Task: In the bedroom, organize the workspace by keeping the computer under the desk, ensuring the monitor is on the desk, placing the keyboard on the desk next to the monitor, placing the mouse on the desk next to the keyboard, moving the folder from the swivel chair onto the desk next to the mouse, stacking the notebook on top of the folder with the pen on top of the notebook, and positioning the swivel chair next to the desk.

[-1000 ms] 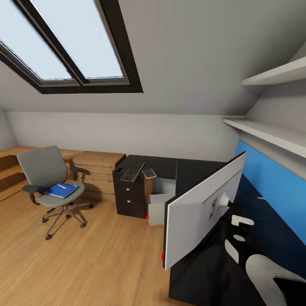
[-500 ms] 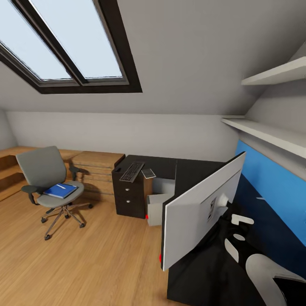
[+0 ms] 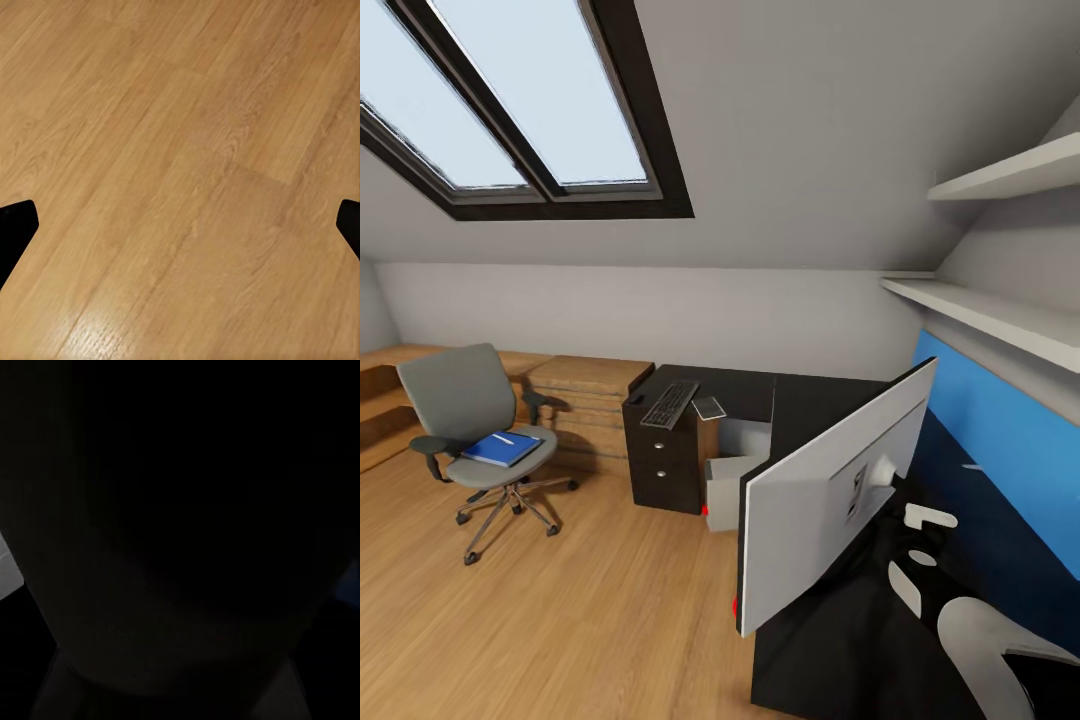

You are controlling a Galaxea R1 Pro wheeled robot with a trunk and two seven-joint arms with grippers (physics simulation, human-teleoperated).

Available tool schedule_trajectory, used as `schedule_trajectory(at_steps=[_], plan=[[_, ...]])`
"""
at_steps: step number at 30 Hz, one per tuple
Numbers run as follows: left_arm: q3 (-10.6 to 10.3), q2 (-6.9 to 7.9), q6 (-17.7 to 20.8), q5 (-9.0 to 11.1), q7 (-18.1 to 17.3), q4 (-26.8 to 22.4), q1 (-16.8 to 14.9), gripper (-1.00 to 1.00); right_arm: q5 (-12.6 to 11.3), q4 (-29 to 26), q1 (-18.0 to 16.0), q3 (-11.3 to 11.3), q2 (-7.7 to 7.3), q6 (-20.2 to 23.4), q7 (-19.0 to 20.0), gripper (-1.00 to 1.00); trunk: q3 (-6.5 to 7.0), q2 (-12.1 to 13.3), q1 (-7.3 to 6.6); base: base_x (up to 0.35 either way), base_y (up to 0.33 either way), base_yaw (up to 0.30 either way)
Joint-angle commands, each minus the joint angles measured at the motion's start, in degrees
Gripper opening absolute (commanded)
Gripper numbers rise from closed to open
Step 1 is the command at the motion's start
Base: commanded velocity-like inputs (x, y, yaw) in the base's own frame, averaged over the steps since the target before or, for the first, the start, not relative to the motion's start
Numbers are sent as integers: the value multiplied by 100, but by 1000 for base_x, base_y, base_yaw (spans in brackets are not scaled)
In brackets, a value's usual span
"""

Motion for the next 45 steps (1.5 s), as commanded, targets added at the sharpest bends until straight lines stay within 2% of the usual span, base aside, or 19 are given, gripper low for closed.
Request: schedule_trajectory(at_steps=[1,18,21,24,26,27,28,29,30,33,37,39,45], plan=[[-50,1,-17,35,32,2,-6,100,-52,7,-5,-1,3,-35,26,-100,-9,-6,1,0,0,0],[-30,6,39,65,42,2,-6,100,-55,-8,-5,-1,-5,-12,27,-100,-9,-6,1,0,0,0],[-24,22,116,110,66,-221,-6,100,-51,-5,-5,-1,-5,-6,25,-100,-9,-6,1,0,0,0],[-18,31,701,226,67,-1009,-6,100,-49,-3,-5,-1,-6,3,24,-100,-9,-6,1,0,0,0],[45,98,1803,284,72,-2056,-6,100,-49,-2,-5,-1,-6,9,24,-100,-9,-6,1,0,0,0],[214,171,2584,297,74,-2805,-6,100,-50,-2,-5,-1,-6,10,24,-100,-9,-6,1,0,0,0],[398,202,3105,300,75,-3325,-6,100,-51,-2,-5,-1,-6,10,22,-100,-9,-6,1,0,0,0],[740,226,3839,303,76,-4060,-6,100,-54,-2,-5,-1,-6,11,19,-100,-9,-6,1,0,0,0],[858,229,4056,304,76,-4281,-6,100,-55,-2,-5,-1,-6,11,18,-100,-9,-6,1,0,0,0],[1437,237,4964,292,69,-5239,-6,100,-58,-1,-5,-1,-6,-7,27,-100,-9,-6,1,0,0,0],[1561,278,5081,282,63,-5207,-6,100,-57,-4,-5,-1,-6,-12,25,-100,-9,-6,1,0,0,0],[1624,360,5103,275,75,-5146,-6,100,-57,-2,-5,-1,-6,-15,29,-100,-9,-6,1,0,0,0],[1671,438,5116,261,82,-5106,-6,100,-57,-10,-5,-1,-6,-9,35,-100,-9,-6,1,0,0,0]])
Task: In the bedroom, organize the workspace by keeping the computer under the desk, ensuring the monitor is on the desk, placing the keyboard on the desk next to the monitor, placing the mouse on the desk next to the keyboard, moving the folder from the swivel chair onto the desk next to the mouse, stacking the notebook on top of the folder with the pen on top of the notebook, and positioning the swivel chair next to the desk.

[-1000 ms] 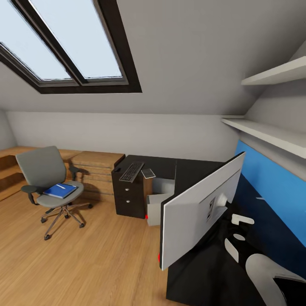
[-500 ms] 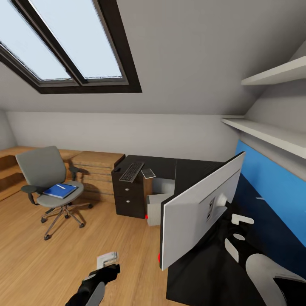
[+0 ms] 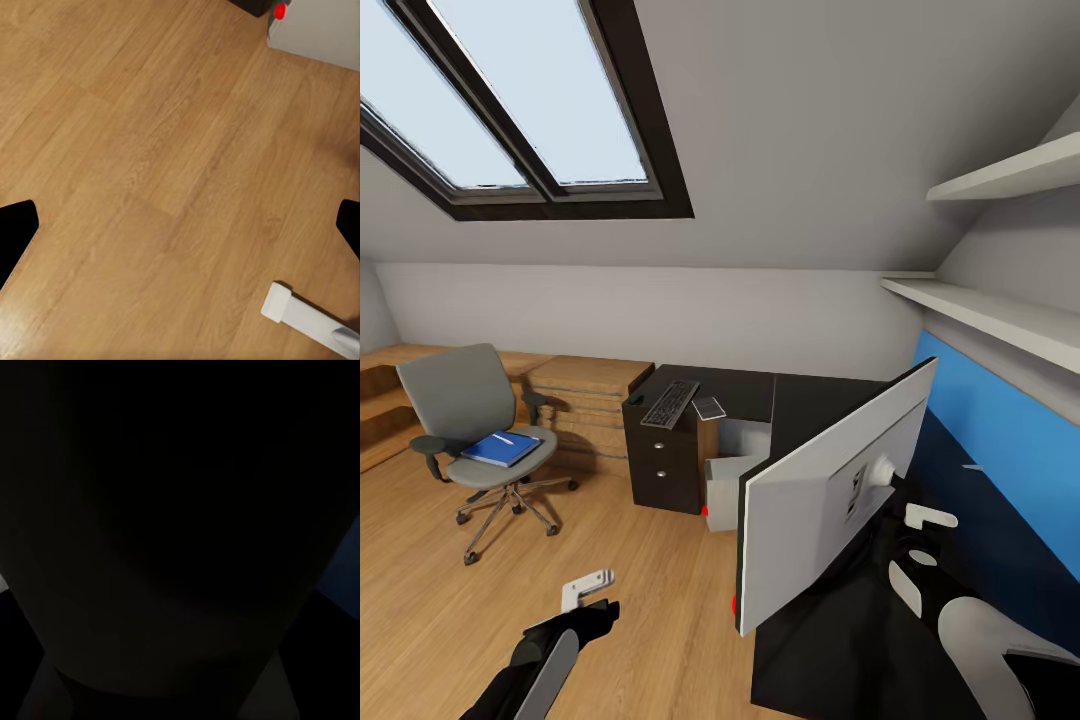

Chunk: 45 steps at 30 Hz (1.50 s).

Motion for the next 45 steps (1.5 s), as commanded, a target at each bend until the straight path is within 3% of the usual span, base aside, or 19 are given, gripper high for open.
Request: schedule_trajectory(at_steps=[1,11,21,45], plan=[[-21,8,7,61,59,-6,-5,100,-23,1,-7,-18,3,-28,27,-100,-9,-7,1,0,0,0],[15,9,7,57,28,3,-5,100,-8,-8,-7,8,4,-40,31,-100,-2,-7,1,0,0,-16],[125,9,7,61,23,3,-5,100,-12,-8,-7,17,4,-24,39,-100,60,-7,1,0,0,-189],[129,9,7,53,7,-14,-5,100,-14,-8,-7,17,12,-23,40,-100,151,-7,1,0,0,-188]])
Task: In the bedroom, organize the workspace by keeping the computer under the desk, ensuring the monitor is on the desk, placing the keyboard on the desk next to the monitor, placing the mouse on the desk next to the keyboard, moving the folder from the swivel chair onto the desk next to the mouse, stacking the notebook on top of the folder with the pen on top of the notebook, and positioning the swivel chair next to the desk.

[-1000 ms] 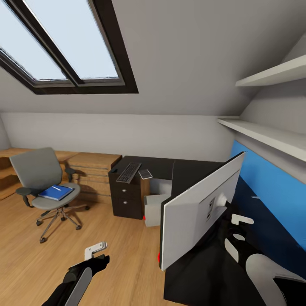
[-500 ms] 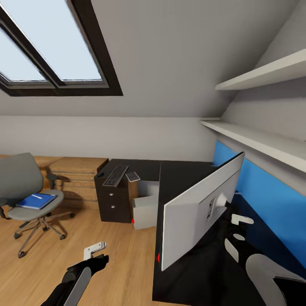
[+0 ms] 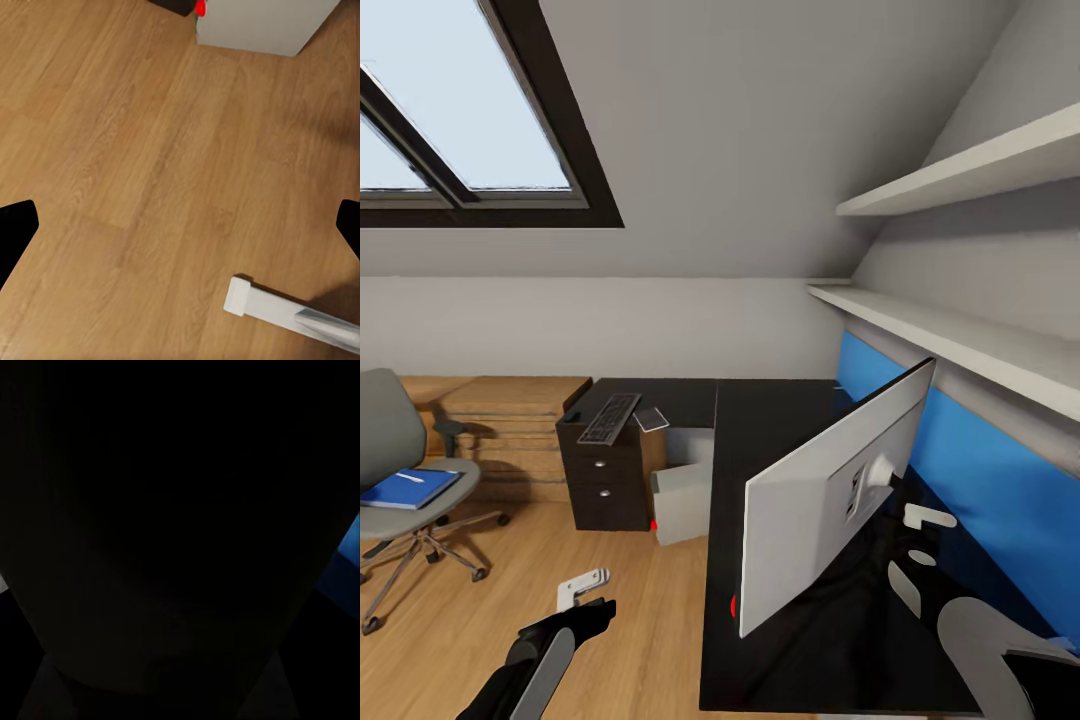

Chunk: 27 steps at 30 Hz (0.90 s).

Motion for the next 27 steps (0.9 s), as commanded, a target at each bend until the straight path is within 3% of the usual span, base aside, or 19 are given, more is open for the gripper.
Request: schedule_trajectory(at_steps=[1,27], plan=[[-21,7,7,60,57,-8,-4,100,-4,-5,-10,-8,1,-38,20,-100,-8,-8,1,0,0,-10],[-28,7,2,60,66,-18,-4,100,5,-63,-10,-4,1,-29,12,-100,-8,-8,1,0,0,-1]])
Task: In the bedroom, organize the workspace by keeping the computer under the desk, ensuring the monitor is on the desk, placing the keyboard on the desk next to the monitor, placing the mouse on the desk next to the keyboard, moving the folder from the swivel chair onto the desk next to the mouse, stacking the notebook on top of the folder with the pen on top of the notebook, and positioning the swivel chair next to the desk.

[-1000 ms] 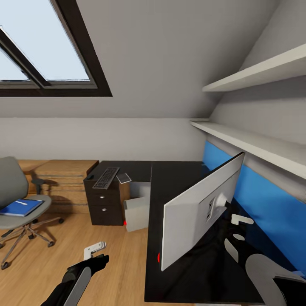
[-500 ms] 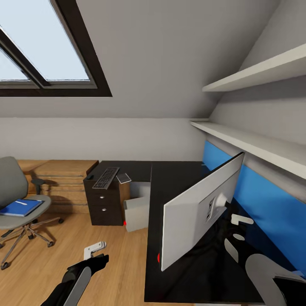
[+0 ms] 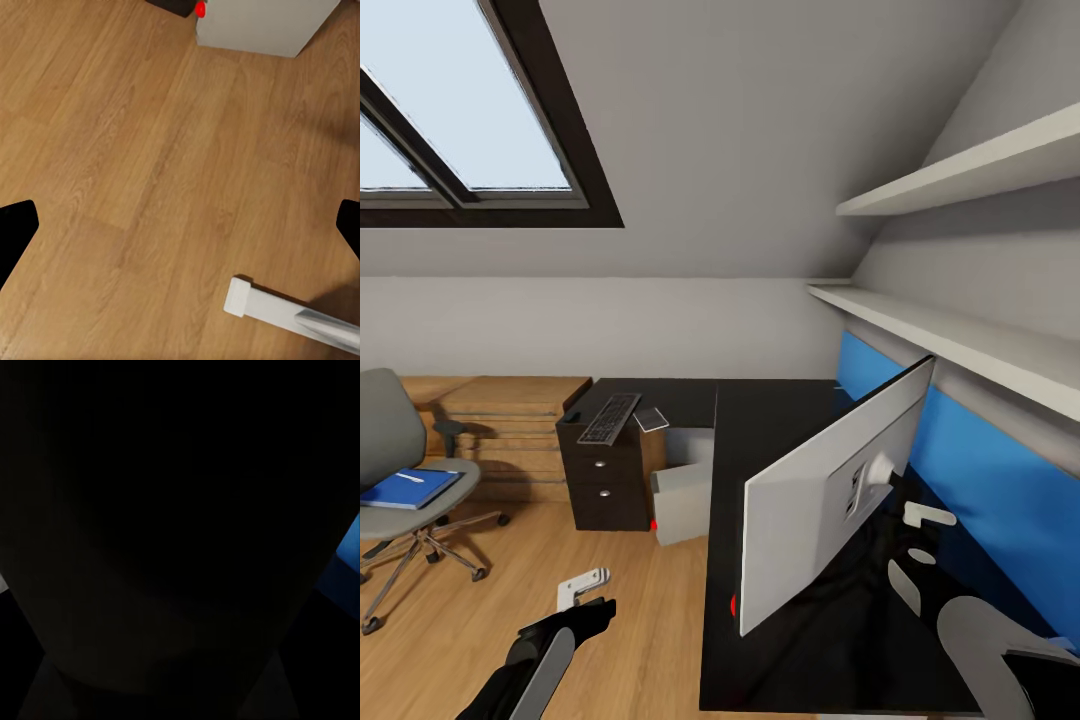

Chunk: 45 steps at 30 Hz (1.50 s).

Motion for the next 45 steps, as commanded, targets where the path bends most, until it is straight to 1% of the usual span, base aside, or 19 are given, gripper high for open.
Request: schedule_trajectory(at_steps=[1,6,15,23,35,41,45], plan=[[-21,7,6,60,57,-8,-4,100,-8,-9,-9,-12,1,-38,22,-100,-8,-8,1,0,0,0],[-21,7,4,60,57,-8,-4,100,-8,-16,-9,-10,1,-38,26,-100,-8,-8,1,33,-8,0],[-27,7,-21,60,56,-8,-4,100,-8,-19,-9,-10,5,-38,26,-100,-8,-8,1,208,-148,0],[-30,1,-22,60,49,-4,-4,100,-8,-22,-9,-10,1,-38,26,-100,-8,-8,1,8,-36,0],[-29,4,-18,60,40,1,-4,100,-8,-17,-9,-10,2,-38,20,-100,-8,-8,1,0,-244,0],[-30,7,-17,60,40,1,-4,100,-8,-17,-9,-10,4,-38,18,-100,-8,-8,1,3,-36,0],[-30,7,-22,60,46,1,-4,100,-8,-18,-9,-7,10,-43,19,-100,-8,-8,1,187,-4,0]])
